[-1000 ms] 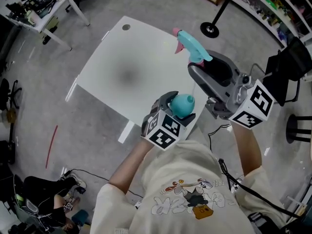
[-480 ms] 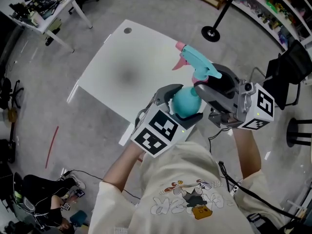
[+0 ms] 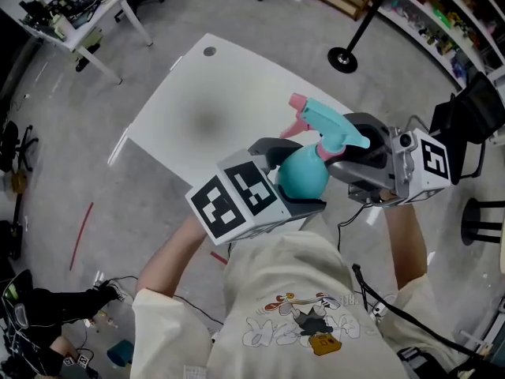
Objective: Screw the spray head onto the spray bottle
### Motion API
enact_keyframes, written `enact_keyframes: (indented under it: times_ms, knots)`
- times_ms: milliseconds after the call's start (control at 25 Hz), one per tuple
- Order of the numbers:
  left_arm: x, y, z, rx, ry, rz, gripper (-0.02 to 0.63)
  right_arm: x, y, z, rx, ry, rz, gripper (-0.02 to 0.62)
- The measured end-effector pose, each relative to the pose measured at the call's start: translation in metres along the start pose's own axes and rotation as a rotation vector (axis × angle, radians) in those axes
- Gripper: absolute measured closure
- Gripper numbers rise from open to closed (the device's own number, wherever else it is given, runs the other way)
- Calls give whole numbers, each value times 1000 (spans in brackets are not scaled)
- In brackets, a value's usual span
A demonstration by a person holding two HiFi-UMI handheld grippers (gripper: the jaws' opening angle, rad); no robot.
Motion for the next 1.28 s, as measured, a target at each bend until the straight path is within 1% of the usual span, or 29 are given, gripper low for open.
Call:
enact_keyframes:
  times_ms: [160, 320, 520, 640, 800, 880, 1000, 1120, 1200, 1280]
  knots:
    - [3, 5, -3, -14, -17, 28, 201, -2, -4, 2, 55, 0, 11, 454]
    - [5, 12, -3, -67, -10, 30, 201, 0, -7, 0, 114, -23, -5, 454]
    - [13, 12, -1, -76, -49, 62, 201, 6, -11, 5, 146, -59, -13, 454]
    - [11, 11, -2, -69, -19, 66, 201, 3, -11, 6, 142, -51, -16, 454]
    - [11, 8, -3, -80, 43, 62, 201, 3, -8, 7, 135, -58, -59, 454]
    - [9, 7, -2, -113, 74, 51, 201, 1, -5, 7, 144, -50, -69, 454]
    - [9, 8, -4, -165, 106, 25, 201, 2, -4, 9, 156, -14, -38, 454]
    - [18, 5, -9, -204, 150, 37, 201, 12, -1, 11, 194, 25, -11, 454]
    - [19, 2, -11, -188, 154, 58, 201, 13, 0, 13, 210, 25, -3, 454]
    - [20, -3, -12, -131, 134, 81, 201, 14, 3, 15, 205, 7, -8, 454]
Point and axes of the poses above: the fingertips, and each gripper's own axes: z forward along the fingers, y to its right, x out of its top, the point moved 5 cm from there along -z, backward along the fingers, and after that the axes turned 5 degrees about z, right-handed, at the moved point
